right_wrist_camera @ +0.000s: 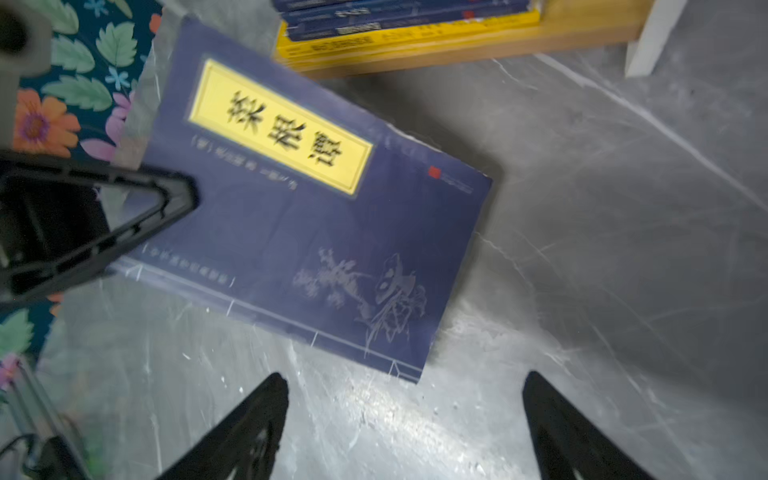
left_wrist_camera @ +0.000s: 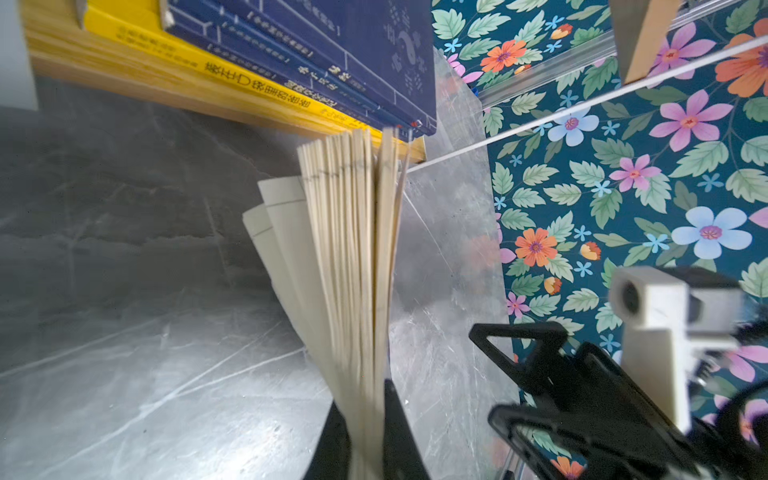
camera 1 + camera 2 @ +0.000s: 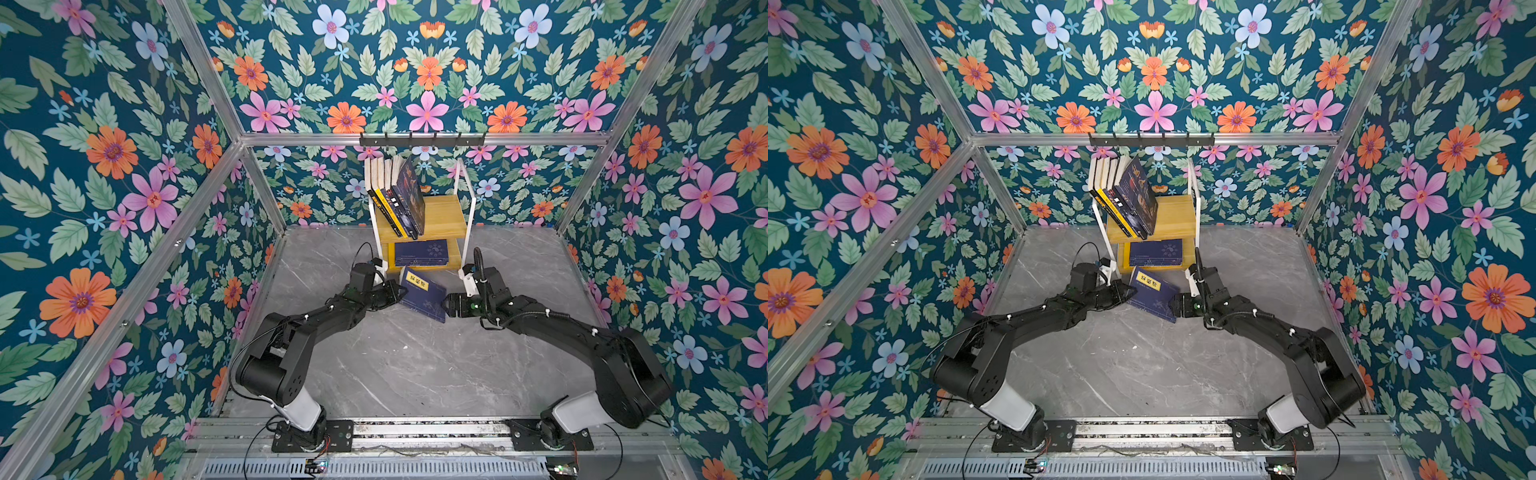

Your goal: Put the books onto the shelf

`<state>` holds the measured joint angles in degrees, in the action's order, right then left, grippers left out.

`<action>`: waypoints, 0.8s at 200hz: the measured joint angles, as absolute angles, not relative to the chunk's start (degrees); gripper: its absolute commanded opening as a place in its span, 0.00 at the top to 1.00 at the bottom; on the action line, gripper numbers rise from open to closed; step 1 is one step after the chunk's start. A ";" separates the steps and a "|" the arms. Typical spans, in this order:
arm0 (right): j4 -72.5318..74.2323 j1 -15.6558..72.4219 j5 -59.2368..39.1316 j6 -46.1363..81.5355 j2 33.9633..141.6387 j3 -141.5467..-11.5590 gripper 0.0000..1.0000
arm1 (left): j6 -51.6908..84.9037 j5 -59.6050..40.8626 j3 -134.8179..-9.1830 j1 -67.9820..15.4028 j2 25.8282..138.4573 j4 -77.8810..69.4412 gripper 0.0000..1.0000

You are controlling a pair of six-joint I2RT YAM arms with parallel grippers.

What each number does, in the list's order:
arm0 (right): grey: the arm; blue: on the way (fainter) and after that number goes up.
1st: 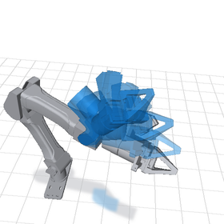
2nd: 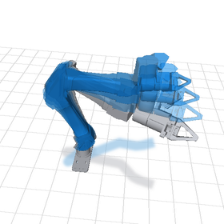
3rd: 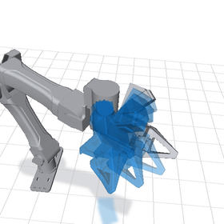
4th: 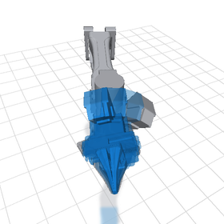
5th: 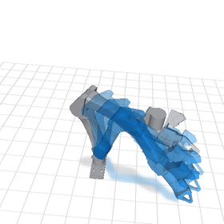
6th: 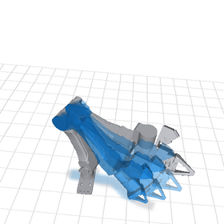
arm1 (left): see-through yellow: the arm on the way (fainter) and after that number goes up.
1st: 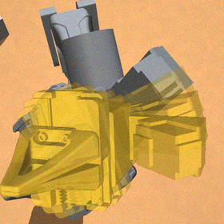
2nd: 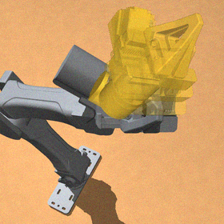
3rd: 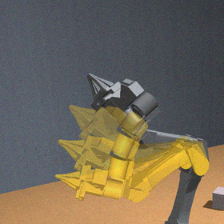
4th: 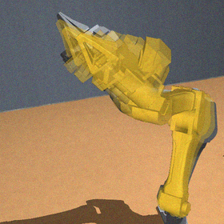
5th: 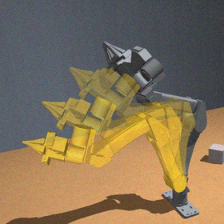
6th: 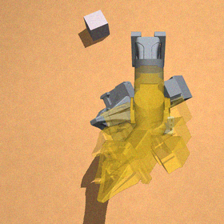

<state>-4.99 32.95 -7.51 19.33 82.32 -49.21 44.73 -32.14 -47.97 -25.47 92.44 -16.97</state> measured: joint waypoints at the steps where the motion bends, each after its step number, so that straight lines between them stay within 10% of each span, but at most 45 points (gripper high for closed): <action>1: -5.08 33.21 -7.27 19.14 82.15 -49.21 0.11 | 44.73 -32.18 -48.03 -25.47 92.42 -16.88 1.00; 94: -4.75 52.27 23.66 -5.67 91.09 -57.10 0.15 | 54.59 -38.61 -48.95 -24.88 89.12 -15.33 1.00; 110: -3.20 52.49 27.24 -10.55 93.56 -57.36 0.36 | 55.99 -39.11 -48.93 -24.77 88.58 -15.35 1.00; 127: -1.39 52.51 29.89 -15.70 94.89 -57.25 1.00 | 57.04 -39.55 -48.66 -24.40 87.92 -15.46 1.00; 160: 5.54 52.69 31.90 -27.68 97.25 -55.77 1.00 | 58.35 -39.27 -47.81 -22.17 86.08 -15.64 0.44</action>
<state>5.54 52.69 31.90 -27.68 97.25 -55.77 58.35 -39.27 -47.81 -22.17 86.08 -15.64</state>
